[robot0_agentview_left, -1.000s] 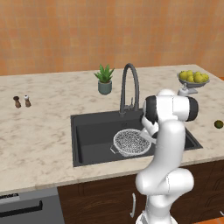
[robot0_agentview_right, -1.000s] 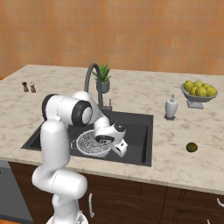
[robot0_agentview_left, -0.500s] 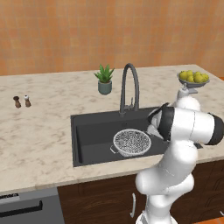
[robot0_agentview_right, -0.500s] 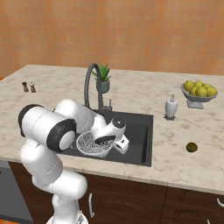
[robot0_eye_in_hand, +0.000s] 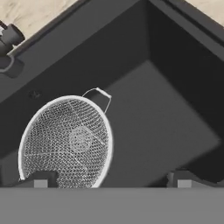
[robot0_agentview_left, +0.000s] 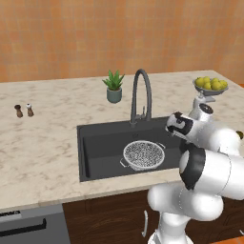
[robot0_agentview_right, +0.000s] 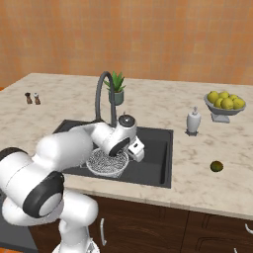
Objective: Put the colander in the sink, put the mango in the colander, and turn on the sink faucet and pour water over the colander.
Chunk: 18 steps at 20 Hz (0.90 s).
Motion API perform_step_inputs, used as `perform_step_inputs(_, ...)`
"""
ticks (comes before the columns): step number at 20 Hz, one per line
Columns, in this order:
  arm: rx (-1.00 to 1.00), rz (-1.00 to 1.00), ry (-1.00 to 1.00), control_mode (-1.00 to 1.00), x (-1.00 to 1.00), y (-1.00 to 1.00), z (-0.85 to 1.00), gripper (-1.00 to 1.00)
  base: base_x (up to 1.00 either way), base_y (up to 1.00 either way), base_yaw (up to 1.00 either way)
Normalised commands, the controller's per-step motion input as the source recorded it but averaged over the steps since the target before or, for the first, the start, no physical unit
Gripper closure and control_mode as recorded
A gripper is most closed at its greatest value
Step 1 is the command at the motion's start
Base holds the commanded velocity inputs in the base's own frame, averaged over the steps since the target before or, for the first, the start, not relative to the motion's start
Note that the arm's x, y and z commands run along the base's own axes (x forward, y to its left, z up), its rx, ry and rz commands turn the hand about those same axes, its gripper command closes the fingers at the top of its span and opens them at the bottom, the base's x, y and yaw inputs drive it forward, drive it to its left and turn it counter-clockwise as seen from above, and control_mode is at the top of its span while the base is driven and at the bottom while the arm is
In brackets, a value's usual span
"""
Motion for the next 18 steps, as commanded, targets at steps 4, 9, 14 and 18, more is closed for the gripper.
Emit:
perform_step_inputs(4, -0.1, -0.14, 0.0, -1.0, -0.3, -0.47, 0.6, -1.0, 0.0, 0.0, 0.0)
perform_step_inputs(9, -0.05, -0.21, 0.05, -1.0, -0.17, -0.88, 0.31, -1.0, 0.0, 0.0, 0.0)
perform_step_inputs(14, 0.0, -0.22, 0.04, -1.0, -0.01, -1.0, 0.04, -1.0, 0.0, 0.0, 0.0)
perform_step_inputs(18, 0.0, -0.2, 0.02, -1.0, 0.0, -1.0, 0.0, -1.0, 0.0, 0.0, 0.0)
